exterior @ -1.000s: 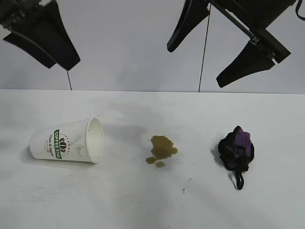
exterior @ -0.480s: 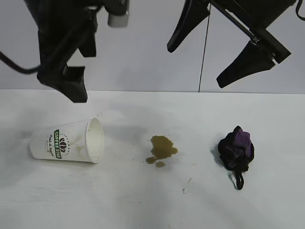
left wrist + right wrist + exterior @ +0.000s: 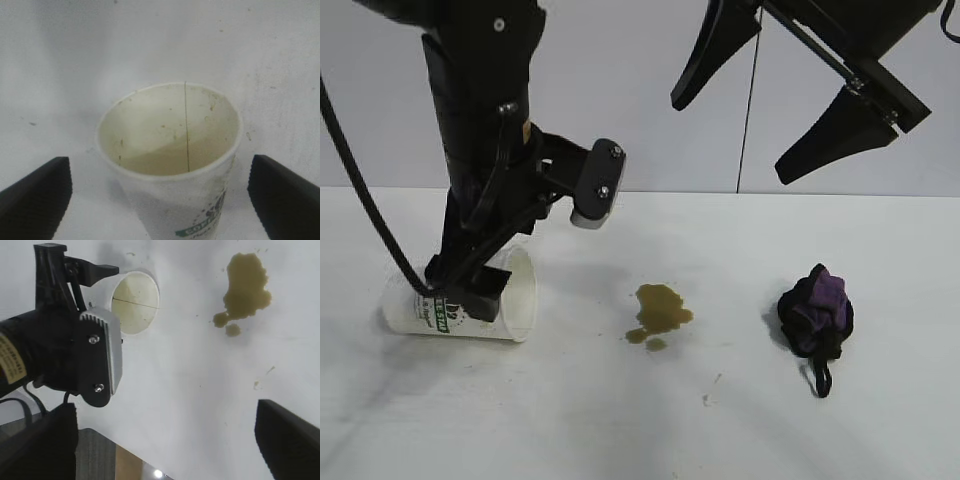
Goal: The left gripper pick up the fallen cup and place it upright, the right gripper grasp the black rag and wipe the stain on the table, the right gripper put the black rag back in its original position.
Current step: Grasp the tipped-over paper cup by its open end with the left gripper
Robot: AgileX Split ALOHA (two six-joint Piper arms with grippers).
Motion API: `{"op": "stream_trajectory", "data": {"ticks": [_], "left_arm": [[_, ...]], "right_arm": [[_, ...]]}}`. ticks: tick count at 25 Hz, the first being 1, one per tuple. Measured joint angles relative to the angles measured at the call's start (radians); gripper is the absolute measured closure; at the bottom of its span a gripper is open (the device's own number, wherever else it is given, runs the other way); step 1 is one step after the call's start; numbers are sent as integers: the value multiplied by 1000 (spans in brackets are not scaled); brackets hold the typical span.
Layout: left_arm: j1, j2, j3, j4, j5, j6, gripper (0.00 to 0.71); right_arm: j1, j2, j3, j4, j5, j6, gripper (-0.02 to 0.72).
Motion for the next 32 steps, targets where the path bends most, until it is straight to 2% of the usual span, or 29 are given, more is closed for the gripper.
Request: {"op": "stream_trajectory", "data": {"ticks": [4,12,22,27,32], "left_arm": [[34,1,0,6,-6,-37,25],[35,1,0,-73,-68,-38,25],[35,1,0,-80,-78,-38,26],[35,1,0,-82,-79,-38,144],[35,1,-5,-87,-79,-40,177]], "right_arm": [[0,0,0,-5,-3,0,43],[0,0,0,-7,-8,0,43],[0,0,0,-7,-8,0,43],[0,0,0,-7,-9,0,43],[0,0,0,-7,-9,0,43]]}}
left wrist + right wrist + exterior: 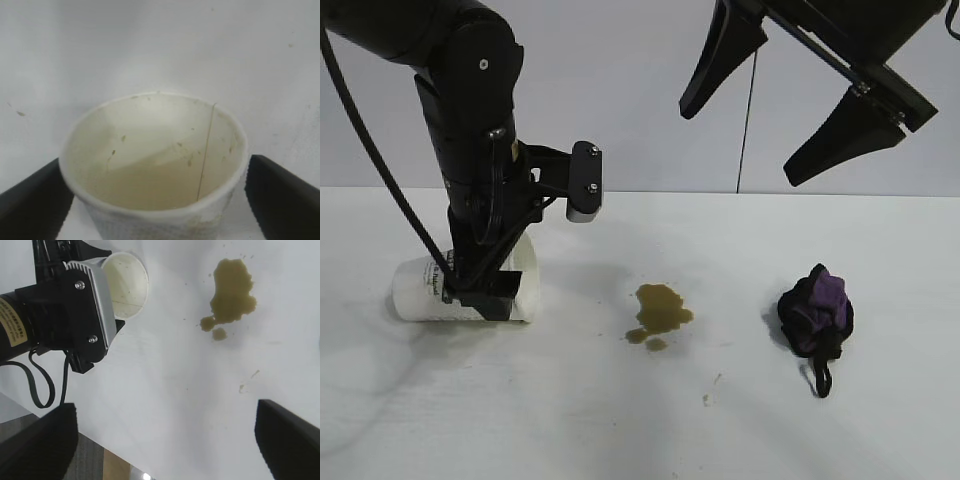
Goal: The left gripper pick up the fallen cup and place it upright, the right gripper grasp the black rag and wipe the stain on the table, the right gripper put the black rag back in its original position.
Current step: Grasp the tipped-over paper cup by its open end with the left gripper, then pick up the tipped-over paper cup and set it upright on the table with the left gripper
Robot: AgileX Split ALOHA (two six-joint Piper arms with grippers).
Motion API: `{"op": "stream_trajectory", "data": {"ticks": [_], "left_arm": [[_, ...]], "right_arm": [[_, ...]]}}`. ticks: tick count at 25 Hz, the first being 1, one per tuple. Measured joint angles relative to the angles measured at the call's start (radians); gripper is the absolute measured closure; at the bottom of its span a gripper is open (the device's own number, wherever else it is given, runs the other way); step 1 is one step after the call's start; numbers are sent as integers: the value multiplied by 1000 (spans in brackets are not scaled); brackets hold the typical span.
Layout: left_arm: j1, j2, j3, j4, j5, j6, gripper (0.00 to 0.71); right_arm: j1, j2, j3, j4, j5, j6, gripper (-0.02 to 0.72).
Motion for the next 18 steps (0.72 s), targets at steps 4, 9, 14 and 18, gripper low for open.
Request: {"op": "stream_trajectory", "data": {"ticks": [4,9,14,18], "left_arm": [[0,-13,0,-69,-7,-1,182],[21,-101,0,-262,-53,19,182],[121,-218,0,-652,-48,182,182],[273,-307,1,-1094,53,415,182]], "right_arm": [[0,0,0,-1,0,0,43],[0,0,0,-1,-2,0,43],[0,0,0,-1,-3,0,43],[0,0,0,-1,-3,0,43]]}}
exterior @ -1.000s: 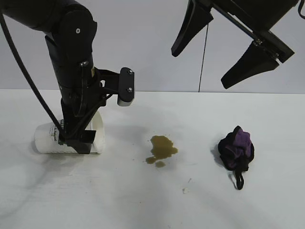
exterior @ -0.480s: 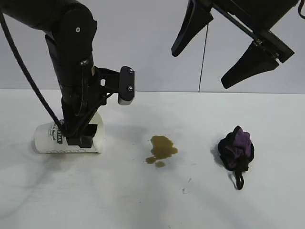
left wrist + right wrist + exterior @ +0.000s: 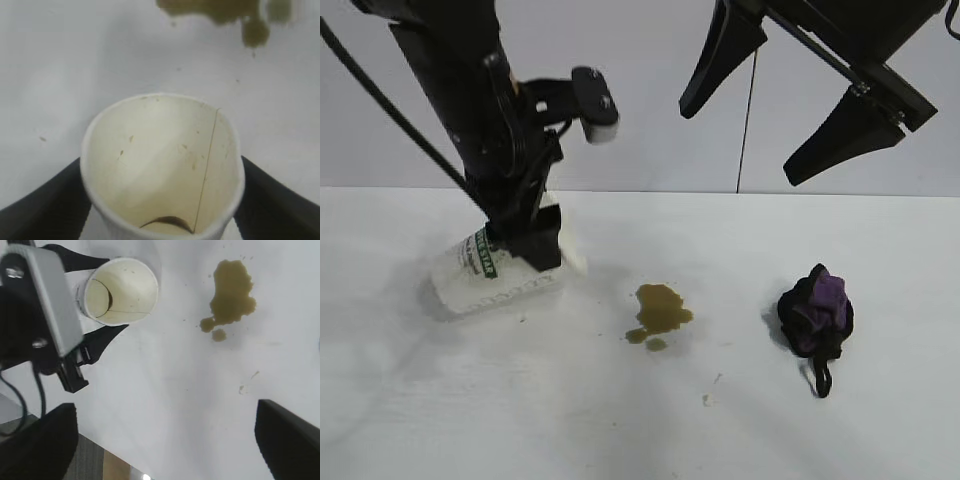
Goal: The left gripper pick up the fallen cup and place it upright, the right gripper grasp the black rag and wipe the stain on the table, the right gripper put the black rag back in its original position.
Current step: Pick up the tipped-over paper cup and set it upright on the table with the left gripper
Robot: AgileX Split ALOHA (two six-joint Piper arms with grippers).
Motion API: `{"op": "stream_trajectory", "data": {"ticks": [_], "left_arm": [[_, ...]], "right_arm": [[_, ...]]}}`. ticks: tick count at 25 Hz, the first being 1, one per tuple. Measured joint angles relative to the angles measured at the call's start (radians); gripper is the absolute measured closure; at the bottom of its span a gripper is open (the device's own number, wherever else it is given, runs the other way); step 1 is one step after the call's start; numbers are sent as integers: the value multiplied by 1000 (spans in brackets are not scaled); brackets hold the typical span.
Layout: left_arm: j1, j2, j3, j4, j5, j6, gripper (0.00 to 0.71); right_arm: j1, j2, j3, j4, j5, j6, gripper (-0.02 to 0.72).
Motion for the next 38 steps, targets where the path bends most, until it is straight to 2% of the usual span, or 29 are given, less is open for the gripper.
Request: {"op": "stream_trajectory", "data": {"ticks": [4,7,10,15,18,22,24,30,38], "left_arm": [[174,-45,0,-339,226,177,182],[277,-50,14,-428,369,246,182],[332,-53,50,-422,399,317,182],[342,-53,135,-404,385,475,182],[342,-53,182,-427,279,566,182],[342,-49,245,-533,135,724,182],[342,-25,275,-626,102,799,182],[342,97,314,-862,104,969,182],[342,229,324,-903,182,1015,182]], "right_arm": [[0,0,0,0,0,0,43],[0,0,0,0,0,0,43],[0,0,0,0,0,0,43],[0,0,0,0,0,0,43],[0,0,0,0,-7,0,43],[0,0,0,0,-14,0,43],[0,0,0,0,-14,0,43],[0,1,0,0,-14,0,43],[0,1,0,0,-14,0,43]]}}
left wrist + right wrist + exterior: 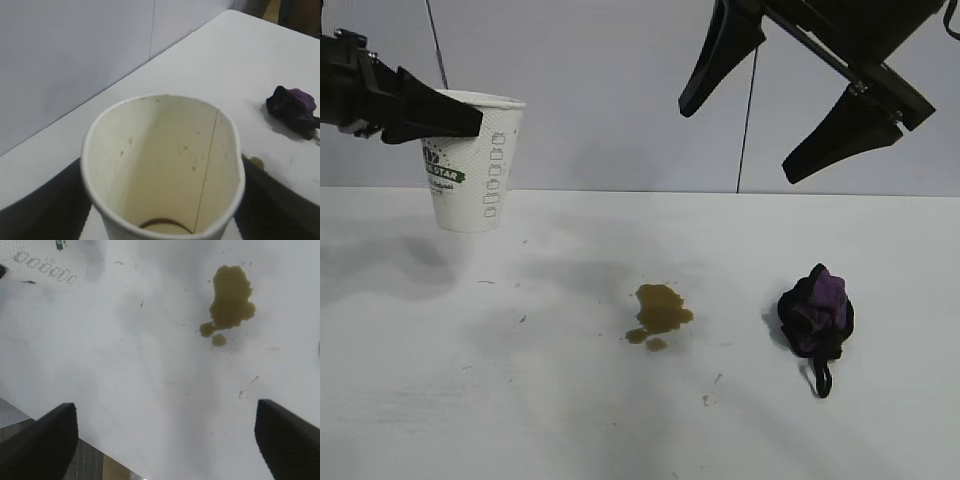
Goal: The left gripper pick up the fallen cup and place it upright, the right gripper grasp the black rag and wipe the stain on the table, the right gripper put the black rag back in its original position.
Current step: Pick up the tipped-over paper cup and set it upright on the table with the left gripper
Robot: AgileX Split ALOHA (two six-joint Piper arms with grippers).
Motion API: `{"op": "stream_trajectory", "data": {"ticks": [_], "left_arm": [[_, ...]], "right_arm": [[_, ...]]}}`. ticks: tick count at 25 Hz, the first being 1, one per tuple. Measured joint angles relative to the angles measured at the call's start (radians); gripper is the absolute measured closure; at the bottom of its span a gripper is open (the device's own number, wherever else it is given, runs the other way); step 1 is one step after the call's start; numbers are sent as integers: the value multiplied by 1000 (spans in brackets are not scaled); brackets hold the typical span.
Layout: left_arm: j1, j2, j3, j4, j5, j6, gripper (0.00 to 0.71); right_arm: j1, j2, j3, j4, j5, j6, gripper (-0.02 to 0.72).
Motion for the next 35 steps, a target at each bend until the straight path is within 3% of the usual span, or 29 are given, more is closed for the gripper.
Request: {"op": "stream_trajectory", "data": {"ticks": [4,11,22,35], "left_arm": [[0,18,14,16,3,49,182],[0,18,14,203,14,266,182],[0,18,25,127,66,267,182],[0,19,49,122,35,235,167]], "right_arm": [[0,0,0,0,0,0,43],[0,0,0,0,-3,0,43],[0,0,0,0,-8,0,43],[0,0,0,-2,-11,0,43]]}}
